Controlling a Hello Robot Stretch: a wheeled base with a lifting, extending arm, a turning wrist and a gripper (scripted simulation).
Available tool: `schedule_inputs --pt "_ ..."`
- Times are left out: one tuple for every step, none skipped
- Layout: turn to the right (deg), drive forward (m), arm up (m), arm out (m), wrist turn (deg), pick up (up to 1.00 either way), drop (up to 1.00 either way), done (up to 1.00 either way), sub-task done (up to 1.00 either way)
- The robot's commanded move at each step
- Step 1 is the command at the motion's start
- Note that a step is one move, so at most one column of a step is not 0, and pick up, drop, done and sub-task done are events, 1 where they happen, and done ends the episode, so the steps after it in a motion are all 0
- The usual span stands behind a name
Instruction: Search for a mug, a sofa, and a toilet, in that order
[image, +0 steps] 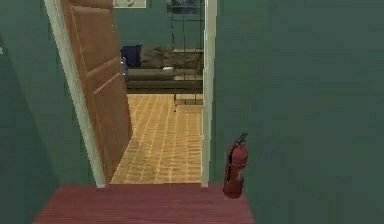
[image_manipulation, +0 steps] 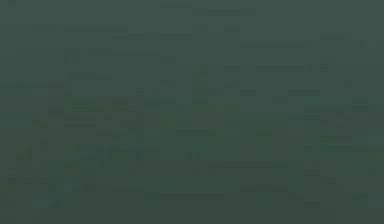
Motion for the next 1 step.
schedule_inputs --pt "0.0 0.45 0.00 0.00 0.0 0.00 0.00 0.00 0.00"
